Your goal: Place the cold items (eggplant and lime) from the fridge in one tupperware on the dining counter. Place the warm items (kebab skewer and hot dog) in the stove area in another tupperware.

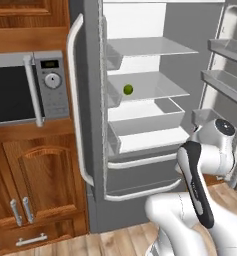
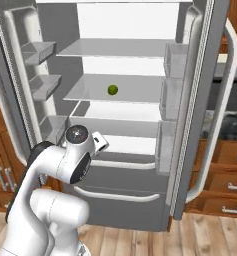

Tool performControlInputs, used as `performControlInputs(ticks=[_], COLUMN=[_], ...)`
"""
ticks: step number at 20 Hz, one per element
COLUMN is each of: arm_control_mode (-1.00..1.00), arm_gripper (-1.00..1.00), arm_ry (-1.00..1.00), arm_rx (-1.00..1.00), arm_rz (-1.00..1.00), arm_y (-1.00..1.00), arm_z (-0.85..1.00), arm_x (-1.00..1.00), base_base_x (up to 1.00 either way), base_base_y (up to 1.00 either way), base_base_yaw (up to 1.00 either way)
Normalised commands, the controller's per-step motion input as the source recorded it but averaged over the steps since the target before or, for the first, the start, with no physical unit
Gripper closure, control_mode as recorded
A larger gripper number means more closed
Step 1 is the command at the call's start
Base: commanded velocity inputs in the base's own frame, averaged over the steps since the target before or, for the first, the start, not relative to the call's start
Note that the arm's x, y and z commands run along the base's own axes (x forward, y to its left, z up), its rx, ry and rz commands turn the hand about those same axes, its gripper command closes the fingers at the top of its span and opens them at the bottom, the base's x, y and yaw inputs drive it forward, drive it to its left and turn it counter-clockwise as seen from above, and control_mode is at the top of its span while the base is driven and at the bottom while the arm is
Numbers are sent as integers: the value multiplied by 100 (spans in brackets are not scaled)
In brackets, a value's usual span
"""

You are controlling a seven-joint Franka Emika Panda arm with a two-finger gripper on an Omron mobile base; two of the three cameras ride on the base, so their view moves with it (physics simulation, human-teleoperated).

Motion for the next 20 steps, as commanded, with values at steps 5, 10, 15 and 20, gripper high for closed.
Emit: performControlInputs(ticks=[5,10,15,20], arm_control_mode=[100,100,100,100], arm_gripper=[-100,-100,-100,-100], arm_ry=[0,0,0,0], arm_rx=[0,0,0,0], arm_rz=[0,0,0,0], arm_y=[0,0,0,0], arm_z=[0,0,0,0], arm_x=[0,0,0,0], base_base_x=[63,72,70,58], base_base_y=[-4,-15,-15,-29], base_base_yaw=[19,19,18,20])
